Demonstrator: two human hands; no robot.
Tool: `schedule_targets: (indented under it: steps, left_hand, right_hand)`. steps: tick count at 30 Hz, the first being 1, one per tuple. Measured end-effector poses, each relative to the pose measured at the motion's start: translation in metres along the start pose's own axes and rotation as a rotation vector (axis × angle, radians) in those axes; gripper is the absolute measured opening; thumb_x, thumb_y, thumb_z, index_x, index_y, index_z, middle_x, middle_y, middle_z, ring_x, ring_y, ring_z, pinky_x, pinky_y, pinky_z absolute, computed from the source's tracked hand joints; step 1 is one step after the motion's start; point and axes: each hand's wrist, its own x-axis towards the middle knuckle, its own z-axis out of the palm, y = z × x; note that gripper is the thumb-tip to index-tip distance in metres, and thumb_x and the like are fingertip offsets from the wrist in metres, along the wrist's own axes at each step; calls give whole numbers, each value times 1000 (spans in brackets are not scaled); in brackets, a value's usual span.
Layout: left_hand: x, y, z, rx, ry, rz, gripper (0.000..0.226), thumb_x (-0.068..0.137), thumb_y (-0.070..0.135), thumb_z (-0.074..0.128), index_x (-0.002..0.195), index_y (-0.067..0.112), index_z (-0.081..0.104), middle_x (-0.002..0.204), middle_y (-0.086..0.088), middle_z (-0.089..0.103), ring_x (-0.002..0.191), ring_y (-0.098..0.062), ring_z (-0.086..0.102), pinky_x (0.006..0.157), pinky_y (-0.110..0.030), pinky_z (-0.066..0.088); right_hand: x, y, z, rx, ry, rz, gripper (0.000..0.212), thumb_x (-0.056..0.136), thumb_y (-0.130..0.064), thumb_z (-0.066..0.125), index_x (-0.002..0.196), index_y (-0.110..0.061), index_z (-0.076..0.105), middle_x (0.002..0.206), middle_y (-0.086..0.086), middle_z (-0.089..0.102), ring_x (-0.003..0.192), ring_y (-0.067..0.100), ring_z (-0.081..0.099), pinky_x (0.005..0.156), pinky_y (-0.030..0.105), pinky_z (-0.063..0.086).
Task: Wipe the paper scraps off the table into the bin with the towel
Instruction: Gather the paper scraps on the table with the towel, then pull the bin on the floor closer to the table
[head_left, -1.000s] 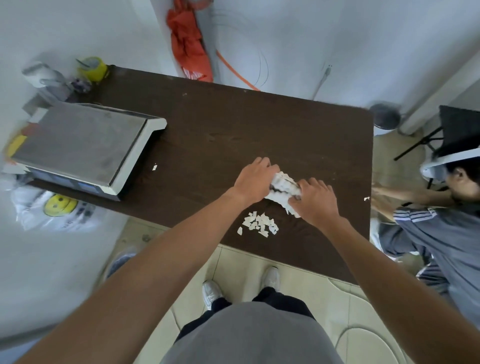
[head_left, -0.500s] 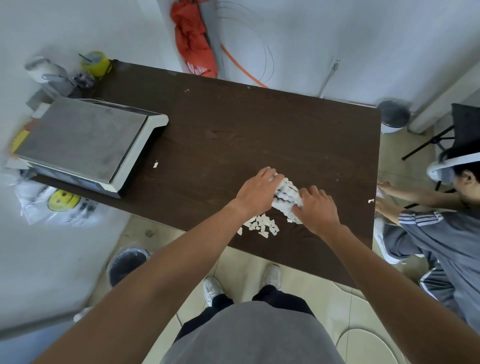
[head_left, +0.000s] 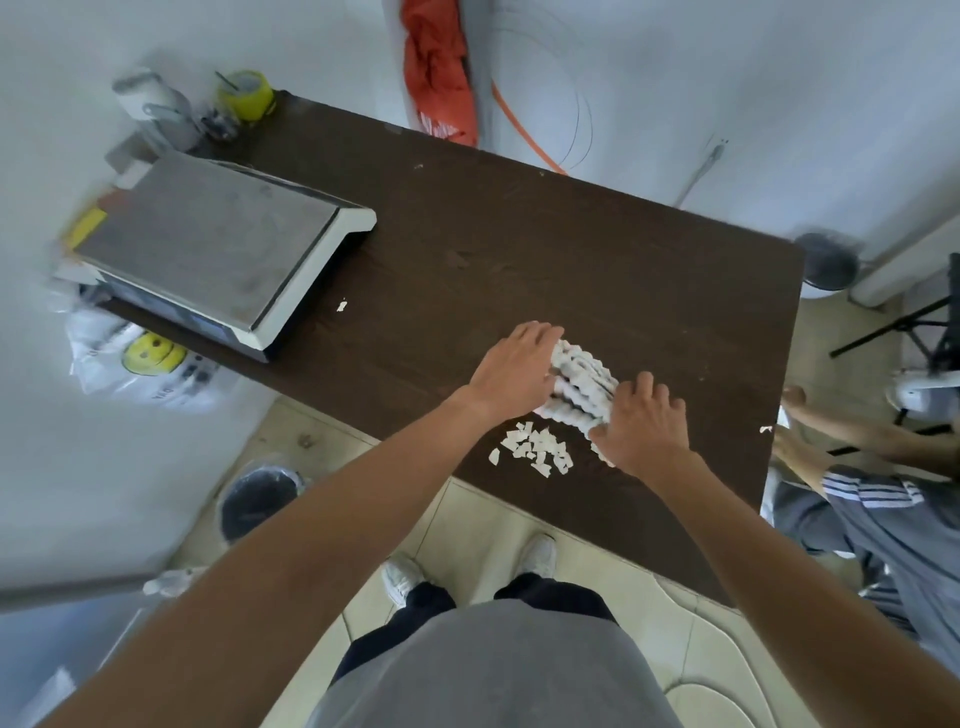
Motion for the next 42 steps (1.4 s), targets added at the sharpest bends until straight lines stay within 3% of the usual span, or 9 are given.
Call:
schedule_targets:
  steps: [3, 8, 11, 19, 27, 31, 36, 40, 42]
  left_hand:
    - [-6, -10, -11, -72, 45, -76, 62, 99, 27, 60, 153, 9, 36, 155, -10, 43, 147, -24, 35, 116, -40, 36]
    - [-27, -37, -36, -136, 104, -183, 60, 99, 29, 59, 153, 13, 39, 153, -6, 47, 144, -22, 40, 114, -39, 38]
    - [-53, -67, -44, -189, 130, -309, 55, 101, 31, 56, 152, 16, 41, 151, -3, 51, 141, -20, 44, 113, -40, 41]
    - [-163, -169, -70, -247, 246, -707, 44, 103, 32, 50, 144, 19, 50, 144, -1, 57, 133, -22, 53, 111, -40, 43]
    - [-289, -255, -71, -329, 282, -1044, 44, 100, 25, 46, 143, 18, 52, 141, -7, 60, 127, -30, 57, 105, -41, 44]
    - [-342, -291, -59, -377, 341, -1206, 41, 99, 25, 49, 139, 20, 57, 136, -4, 66, 125, -29, 59, 104, -38, 45]
    - [-396, -332, -36, -431, 411, -1358, 36, 100, 24, 51, 134, 19, 62, 132, -4, 69, 123, -28, 62, 105, -38, 46]
    - [-428, -365, 2, -503, 396, -1435, 35, 101, 25, 47, 131, 15, 62, 127, -12, 70, 118, -34, 63, 102, -40, 47]
    - [-435, -380, 22, -587, 318, -1452, 43, 104, 38, 38, 139, 18, 55, 133, -16, 65, 122, -37, 60, 103, -44, 45]
  right_hand:
    - [6, -16, -12, -40, 5, -61, 83, 82, -62, 56, 136, -1, 37, 126, 14, 45, 111, 31, 51, 92, 43, 44]
    - [25, -66, -37, -32, 107, -179, 94, 81, -64, 58, 144, -1, 28, 136, 16, 43, 122, 33, 46, 98, 44, 41]
    - [34, -110, -49, -21, 143, -270, 87, 82, -60, 59, 142, -3, 31, 138, 15, 43, 129, 33, 42, 104, 45, 39]
    - [45, -248, -53, -42, 148, -633, 70, 92, -56, 52, 138, -5, 39, 134, 16, 51, 125, 31, 52, 104, 43, 43]
    - [31, -385, -24, -53, 89, -967, 48, 95, -43, 51, 127, -6, 49, 121, 12, 56, 108, 26, 56, 93, 38, 46]
    - [22, -439, -5, -98, -7, -1068, 48, 95, -41, 50, 127, -5, 50, 124, 14, 55, 112, 30, 54, 94, 41, 42]
    - [30, -491, 25, -133, -141, -1101, 51, 97, -41, 47, 134, -5, 47, 129, 13, 53, 116, 29, 53, 96, 41, 44]
    - [43, -527, 65, 15, -385, -860, 49, 95, -43, 46, 129, -8, 51, 125, 10, 54, 112, 28, 56, 89, 40, 47]
    - [48, -538, 92, 8, -456, -797, 44, 95, -45, 45, 118, -8, 54, 117, 10, 58, 106, 29, 60, 82, 37, 47]
